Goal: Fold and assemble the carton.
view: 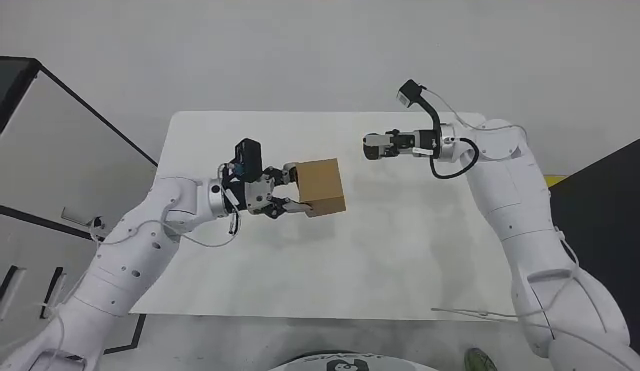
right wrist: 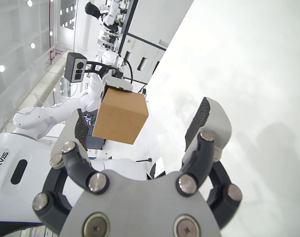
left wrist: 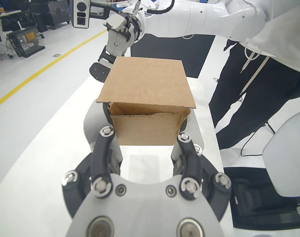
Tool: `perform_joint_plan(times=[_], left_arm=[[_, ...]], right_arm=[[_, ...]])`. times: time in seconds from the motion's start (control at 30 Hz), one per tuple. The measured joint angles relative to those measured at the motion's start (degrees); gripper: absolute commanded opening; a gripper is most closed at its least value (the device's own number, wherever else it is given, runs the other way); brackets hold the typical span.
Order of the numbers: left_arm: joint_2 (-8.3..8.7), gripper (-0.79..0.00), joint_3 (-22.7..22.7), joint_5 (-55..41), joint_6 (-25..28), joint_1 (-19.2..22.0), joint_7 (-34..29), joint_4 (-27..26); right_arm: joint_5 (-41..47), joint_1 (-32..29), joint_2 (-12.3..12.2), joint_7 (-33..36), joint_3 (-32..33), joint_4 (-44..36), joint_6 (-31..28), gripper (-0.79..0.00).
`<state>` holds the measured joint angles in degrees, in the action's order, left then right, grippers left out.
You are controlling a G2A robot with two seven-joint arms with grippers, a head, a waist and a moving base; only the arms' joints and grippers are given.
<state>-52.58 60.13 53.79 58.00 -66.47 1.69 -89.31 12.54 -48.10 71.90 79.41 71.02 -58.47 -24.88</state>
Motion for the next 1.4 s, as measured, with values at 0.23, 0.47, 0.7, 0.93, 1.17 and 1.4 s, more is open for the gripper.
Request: perform_joint_plan(times=[0.23,0.47,0.7,0.93,1.17,1.4], left_arm=[[-0.05,-0.785,0.1,0.5,-0.4,0.2,-0.2,-0.3],[-0.71,-0.785,-0.5,6.0,-2.5,0.8,2.7,1.9],[-2.02,-0.785,-4.1,18.7,-2.8,2.7,13.1,7.8],[-2.78,-0.785,-6.1,22.1,-2.3,4.2,19.3,11.3],[-2.83,-0.785,-5.9,22.0,-3.6,3.8,18.8,11.1],[-3.67,-0.785,-8.2,24.9,-4.7,4.4,19.5,15.2]], right_arm=[[0.0,0.0,0.0,0.0,0.0,0.0,0.0,0.000],[0.0,0.0,0.0,0.0,0.0,0.0,0.0,0.000],[0.0,0.0,0.0,0.0,0.0,0.0,0.0,0.000],[0.0,0.0,0.0,0.0,0.0,0.0,0.0,0.000],[0.0,0.0,0.0,0.0,0.0,0.0,0.0,0.000],[0.0,0.0,0.0,0.0,0.0,0.0,0.0,0.000]])
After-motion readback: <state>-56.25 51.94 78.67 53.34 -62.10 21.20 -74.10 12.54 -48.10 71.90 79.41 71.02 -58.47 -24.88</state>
